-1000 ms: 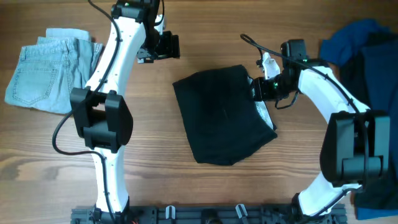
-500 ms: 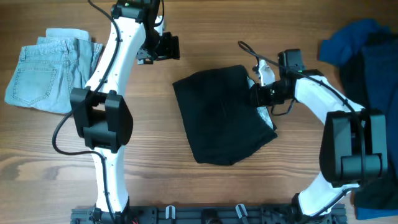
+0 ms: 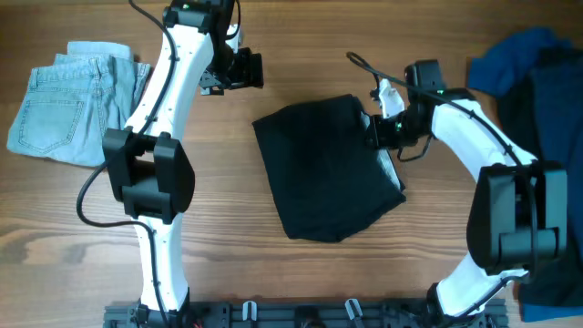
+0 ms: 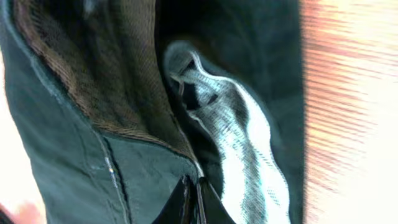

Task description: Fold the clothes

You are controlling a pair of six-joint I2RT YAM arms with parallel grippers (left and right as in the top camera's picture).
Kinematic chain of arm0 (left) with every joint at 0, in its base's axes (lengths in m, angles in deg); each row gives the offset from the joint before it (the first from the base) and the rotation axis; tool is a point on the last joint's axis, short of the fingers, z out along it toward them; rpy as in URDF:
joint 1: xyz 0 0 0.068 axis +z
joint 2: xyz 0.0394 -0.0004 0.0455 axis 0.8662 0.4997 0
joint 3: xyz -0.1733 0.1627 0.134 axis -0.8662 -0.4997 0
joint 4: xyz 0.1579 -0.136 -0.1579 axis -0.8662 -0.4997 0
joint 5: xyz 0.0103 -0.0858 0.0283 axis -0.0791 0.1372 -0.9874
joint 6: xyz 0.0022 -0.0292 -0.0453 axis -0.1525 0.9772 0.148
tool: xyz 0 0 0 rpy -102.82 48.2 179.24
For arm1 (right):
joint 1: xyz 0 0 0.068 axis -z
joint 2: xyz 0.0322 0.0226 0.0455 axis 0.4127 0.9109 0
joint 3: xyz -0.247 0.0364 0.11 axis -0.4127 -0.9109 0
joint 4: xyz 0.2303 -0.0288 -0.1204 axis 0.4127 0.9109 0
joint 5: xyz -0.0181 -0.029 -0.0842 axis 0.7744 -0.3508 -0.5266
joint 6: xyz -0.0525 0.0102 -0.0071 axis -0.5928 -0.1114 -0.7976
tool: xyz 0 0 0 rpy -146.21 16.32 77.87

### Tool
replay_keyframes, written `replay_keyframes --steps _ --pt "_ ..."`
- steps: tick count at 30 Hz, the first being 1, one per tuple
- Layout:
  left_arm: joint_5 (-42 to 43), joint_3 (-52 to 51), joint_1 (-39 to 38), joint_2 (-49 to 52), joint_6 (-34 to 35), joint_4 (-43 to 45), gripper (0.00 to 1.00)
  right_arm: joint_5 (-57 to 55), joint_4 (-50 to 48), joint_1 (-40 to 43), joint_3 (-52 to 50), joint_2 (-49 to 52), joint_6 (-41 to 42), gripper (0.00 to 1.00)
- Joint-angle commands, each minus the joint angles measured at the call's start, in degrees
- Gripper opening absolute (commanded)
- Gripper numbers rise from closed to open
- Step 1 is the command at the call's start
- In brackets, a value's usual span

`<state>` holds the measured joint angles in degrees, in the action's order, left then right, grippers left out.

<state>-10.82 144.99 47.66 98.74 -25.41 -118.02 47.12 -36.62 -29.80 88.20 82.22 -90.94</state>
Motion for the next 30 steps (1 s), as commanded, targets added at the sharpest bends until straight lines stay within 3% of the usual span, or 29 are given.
replay_keyframes --steps 1,6,13,16,18,22,30 --pt "-0.72 1.03 0.37 -0.07 0.26 0.0 0.86 -8.52 1.9 0.26 3.45 0.22 1.11 0.04" --pt "-0.72 1.03 0.37 -0.07 0.26 0.2 0.86 -17.86 0.63 0.24 3.04 0.59 3.85 0.04" --pt "-0.74 1.03 0.37 -0.07 0.26 0.24 0.89 2.12 3.93 0.24 2.93 0.61 -1.73 0.05" --pt "-0.72 1.03 0.37 -0.07 0.26 0.22 0.89 1.9 5.01 0.24 1.97 0.63 -3.89 0.26" --pt "-0.72 1.03 0.37 -0.07 0.26 0.22 0.89 1.9 4.04 0.24 1.14 0.63 -3.89 0.45" --pt "-0.72 1.03 0.37 -0.07 0.26 0.2 0.89 -0.7 2.56 0.24 -0.04 0.66 -5.03 0.44" --pt "-0.72 1.03 0.37 -0.07 0.26 0.2 0.89 2.97 -10.97 0.17 -10.23 0.68 -1.77 0.32"
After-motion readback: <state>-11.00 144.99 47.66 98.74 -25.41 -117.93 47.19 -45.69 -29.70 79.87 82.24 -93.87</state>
